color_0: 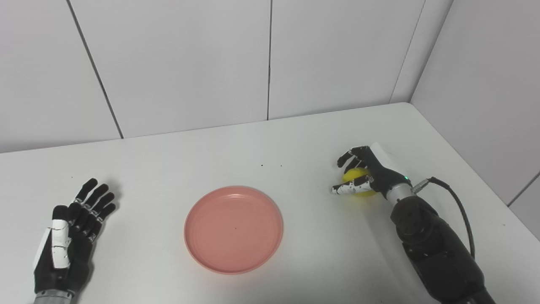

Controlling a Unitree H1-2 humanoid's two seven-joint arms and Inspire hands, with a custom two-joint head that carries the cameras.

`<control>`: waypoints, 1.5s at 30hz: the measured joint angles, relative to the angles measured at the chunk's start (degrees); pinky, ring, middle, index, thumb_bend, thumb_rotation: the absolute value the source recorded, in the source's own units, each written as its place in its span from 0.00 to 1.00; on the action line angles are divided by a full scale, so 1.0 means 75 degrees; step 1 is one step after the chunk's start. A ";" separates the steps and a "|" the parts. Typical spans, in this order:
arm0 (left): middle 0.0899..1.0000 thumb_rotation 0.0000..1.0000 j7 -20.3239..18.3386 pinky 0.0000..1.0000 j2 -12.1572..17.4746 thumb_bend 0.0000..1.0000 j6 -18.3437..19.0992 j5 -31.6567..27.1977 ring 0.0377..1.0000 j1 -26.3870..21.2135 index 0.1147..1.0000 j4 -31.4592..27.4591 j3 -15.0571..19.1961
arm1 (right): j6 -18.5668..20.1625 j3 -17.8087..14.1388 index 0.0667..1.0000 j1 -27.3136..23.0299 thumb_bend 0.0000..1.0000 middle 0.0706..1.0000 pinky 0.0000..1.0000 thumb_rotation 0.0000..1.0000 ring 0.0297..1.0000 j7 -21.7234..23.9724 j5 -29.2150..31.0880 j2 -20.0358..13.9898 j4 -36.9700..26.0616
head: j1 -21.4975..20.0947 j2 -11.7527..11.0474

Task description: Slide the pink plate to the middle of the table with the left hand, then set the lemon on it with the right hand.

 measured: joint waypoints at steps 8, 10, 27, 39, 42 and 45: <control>0.88 0.95 -0.0002 0.90 0.0001 0.79 -0.0009 0.0000 0.88 0.0004 0.86 -0.0004 -0.0012 | -0.0024 -0.0075 0.49 0.0004 0.52 0.41 0.38 0.00 0.45 -0.0322 0.0015 0.0074 0.0011 | -0.0012 0.0000; 0.88 0.94 -0.0003 0.90 0.0001 0.79 -0.0009 0.0000 0.88 0.0004 0.86 -0.0005 -0.0015 | -0.0213 -0.0184 0.49 0.0011 0.52 0.42 0.41 0.00 0.46 -0.0616 0.0072 0.0161 0.0111 | -0.0012 -0.0012; 0.88 0.95 -0.0067 0.89 -0.0002 0.79 -0.0059 0.0007 0.88 0.0007 0.86 -0.0007 -0.0027 | -0.1676 -0.0448 0.50 0.0127 0.51 0.41 0.31 0.00 0.37 -0.2011 0.0302 0.0377 0.0405 | 0.0012 0.0012; 0.89 0.96 -0.0066 0.88 -0.0041 0.78 -0.0060 0.0041 0.88 0.0055 0.87 -0.0110 -0.0081 | -0.1761 0.0443 0.50 -0.0073 0.51 0.43 0.33 0.00 0.37 -0.1582 0.0186 0.0738 -0.0447 | 0.0082 0.0000; 0.89 0.96 -0.0064 0.89 -0.0081 0.78 -0.0060 0.0053 0.88 0.0064 0.88 -0.0166 -0.0098 | -0.1762 0.0596 0.50 -0.0178 0.51 0.43 0.34 0.00 0.37 -0.1455 0.0161 0.0867 -0.0473 | 0.0094 0.0012; 0.89 0.96 -0.0064 0.90 -0.0099 0.78 -0.0060 0.0053 0.89 0.0090 0.89 -0.0210 -0.0106 | -0.1762 0.0696 0.50 -0.0230 0.51 0.43 0.33 0.00 0.37 -0.1382 0.0179 0.1010 -0.0475 | 0.0070 0.0012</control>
